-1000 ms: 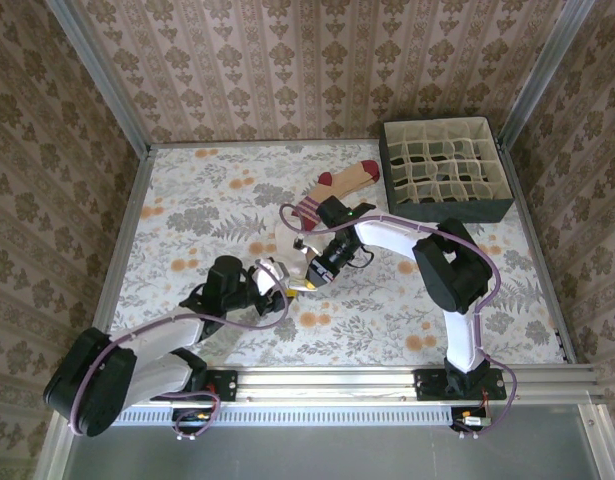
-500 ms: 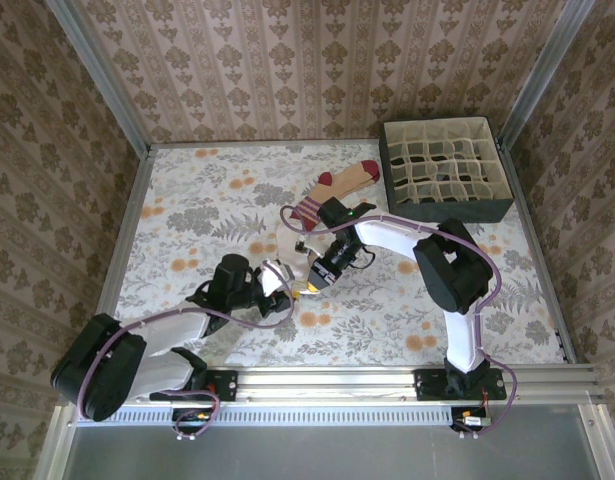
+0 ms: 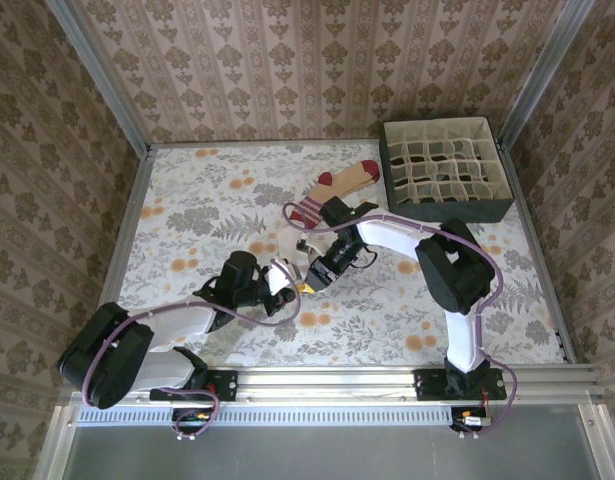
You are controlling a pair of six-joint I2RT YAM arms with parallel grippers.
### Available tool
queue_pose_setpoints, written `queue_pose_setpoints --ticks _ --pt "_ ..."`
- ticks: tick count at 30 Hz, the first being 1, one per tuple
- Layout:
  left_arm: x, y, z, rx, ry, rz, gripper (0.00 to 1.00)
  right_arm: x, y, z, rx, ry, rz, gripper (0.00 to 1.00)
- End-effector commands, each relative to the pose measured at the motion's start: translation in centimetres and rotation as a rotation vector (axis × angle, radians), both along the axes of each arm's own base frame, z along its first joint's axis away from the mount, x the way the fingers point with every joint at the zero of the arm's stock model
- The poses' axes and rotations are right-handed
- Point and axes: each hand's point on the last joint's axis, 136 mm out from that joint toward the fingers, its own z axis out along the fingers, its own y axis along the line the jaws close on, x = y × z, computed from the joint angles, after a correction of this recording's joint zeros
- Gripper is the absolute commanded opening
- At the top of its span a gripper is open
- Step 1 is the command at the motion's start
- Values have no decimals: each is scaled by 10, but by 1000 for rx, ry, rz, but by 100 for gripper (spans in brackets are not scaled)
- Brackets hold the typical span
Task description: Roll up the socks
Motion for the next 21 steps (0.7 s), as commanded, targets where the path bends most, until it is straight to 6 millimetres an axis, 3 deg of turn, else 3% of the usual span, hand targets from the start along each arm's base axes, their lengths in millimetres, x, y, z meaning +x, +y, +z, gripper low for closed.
queue_pose_setpoints --ticks 1,8,21 --pt "5 -5 15 -36 45 43 0 4 5 29 112 -6 -51 48" --pt "10 1 23 -77 216 186 0 16 8 42 192 -48 -133 54" --pt "16 16 -4 -149 605 478 0 7 5 6 144 -15 -198 50"
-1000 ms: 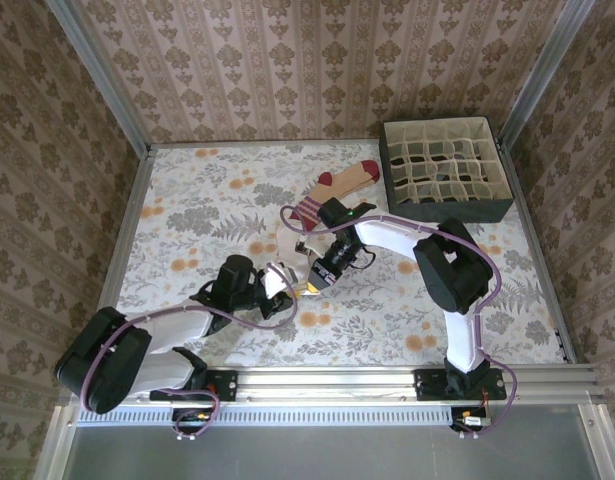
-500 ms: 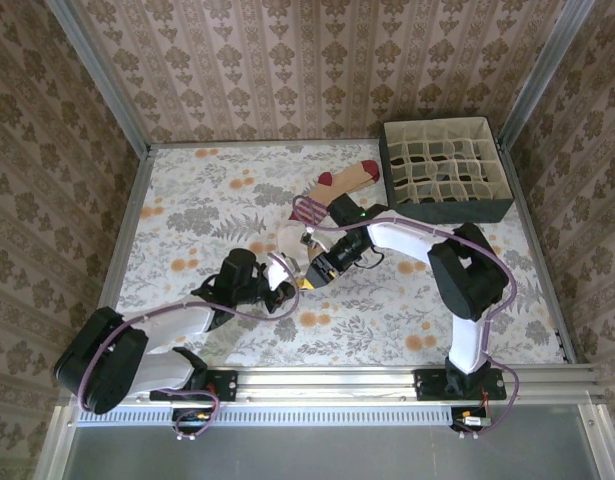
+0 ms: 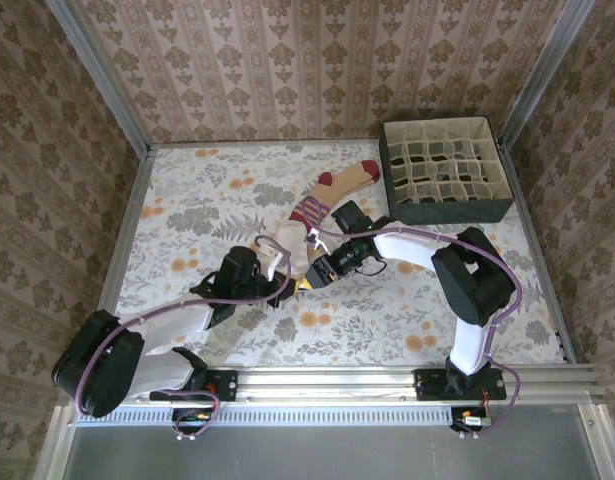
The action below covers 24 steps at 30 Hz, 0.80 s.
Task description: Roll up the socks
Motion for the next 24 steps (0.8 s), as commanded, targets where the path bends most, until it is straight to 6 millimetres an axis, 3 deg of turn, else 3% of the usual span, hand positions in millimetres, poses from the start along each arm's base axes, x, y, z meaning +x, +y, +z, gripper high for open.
queue_pose_setpoints --ticks 1,12,24 --pt "5 7 -10 -27 118 105 0 1 1 -4 2 0 -36 49" --pt "3 21 -39 -22 262 201 0 3 3 -19 -19 16 -64 44" --pt "-1 16 -57 15 341 171 0 5 0 -46 -135 -9 -104 36"
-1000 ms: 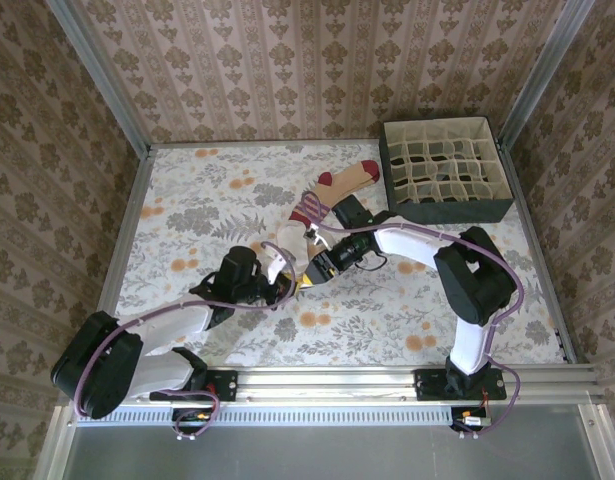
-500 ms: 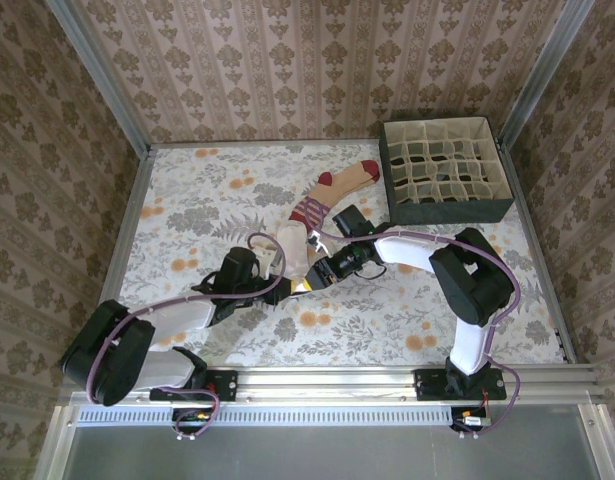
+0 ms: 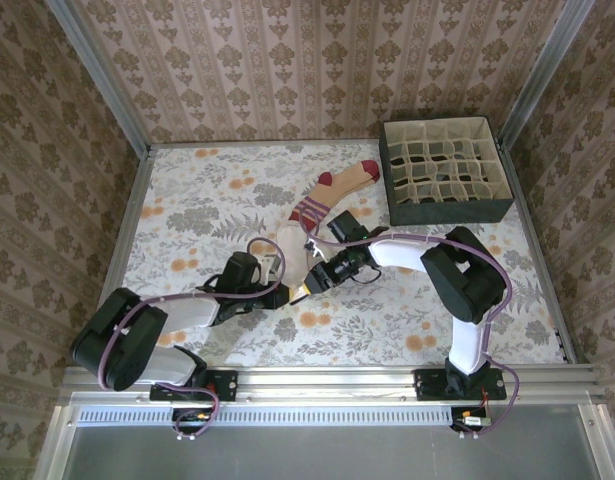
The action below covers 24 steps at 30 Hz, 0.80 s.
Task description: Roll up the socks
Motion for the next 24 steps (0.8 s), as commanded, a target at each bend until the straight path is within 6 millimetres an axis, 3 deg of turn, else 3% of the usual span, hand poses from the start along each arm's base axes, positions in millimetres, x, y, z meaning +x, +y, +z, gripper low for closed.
queue_pose_setpoints --ticks 1,5,14,17,20,24 --pt "3 -4 1 -18 30 1 0 3 -4 -14 -57 -5 -36 34" --pt "2 -5 -3 -11 45 -10 0 5 -8 -22 -113 -9 -68 28" --pt "-3 -9 -8 10 60 -62 0 7 -21 -42 -301 -2 -160 32" --pt "-5 -9 -8 25 44 -88 0 7 -34 -51 -424 0 -203 24" --pt "-6 -8 -2 45 -13 -121 0 4 -46 -57 -516 11 -242 19" --pt "-3 -5 18 89 -167 -191 9 0 -53 -59 -567 34 -263 18"
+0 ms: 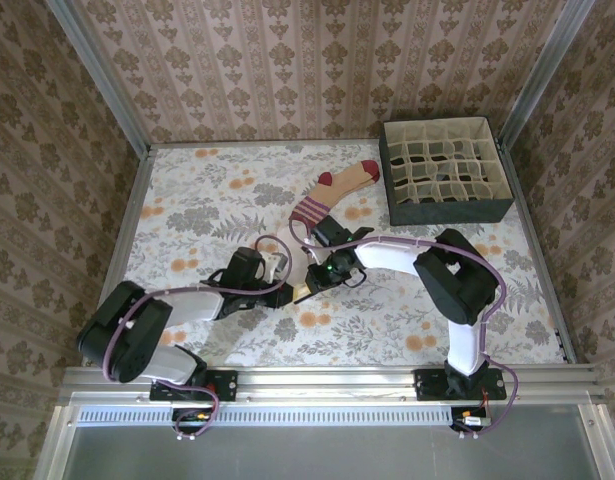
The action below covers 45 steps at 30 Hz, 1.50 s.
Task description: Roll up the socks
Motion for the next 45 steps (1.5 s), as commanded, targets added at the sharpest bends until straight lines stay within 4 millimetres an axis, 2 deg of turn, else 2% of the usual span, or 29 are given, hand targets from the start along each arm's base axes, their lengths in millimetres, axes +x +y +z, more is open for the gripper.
queue_pose_setpoints --ticks 1,6,9,12,15,20,28,33,36,38,45 --pt "-3 5 15 67 -145 -97 12 -19 -45 -34 -238 103 -80 18" --pt "-8 0 52 59 -442 -240 16 -24 -52 -36 -277 134 -91 18" --pt "-14 -2 64 56 -601 -291 21 -26 -51 -37 -280 150 -84 18" --pt "-23 -4 67 71 -740 -356 24 -27 -49 -38 -283 165 -71 18" --pt "-32 -6 57 138 -841 -431 28 -27 -46 -39 -271 185 -59 19" --pt "-24 -8 43 192 -889 -424 29 -28 -43 -40 -238 244 -59 21" --pt "-16 -33 29 293 -986 -557 27 -26 -48 -40 -261 288 -34 21" --pt "-6 -37 18 342 -994 -559 28 -24 -52 -43 -278 306 -20 21" --pt "3 -37 11 392 -989 -534 34 -21 -53 -41 -275 303 -20 21" --pt "6 -36 6 424 -992 -511 34 -20 -55 -39 -272 310 -21 21" --pt "6 -41 -15 544 -983 -531 33 -18 -61 -31 -266 321 -4 22"
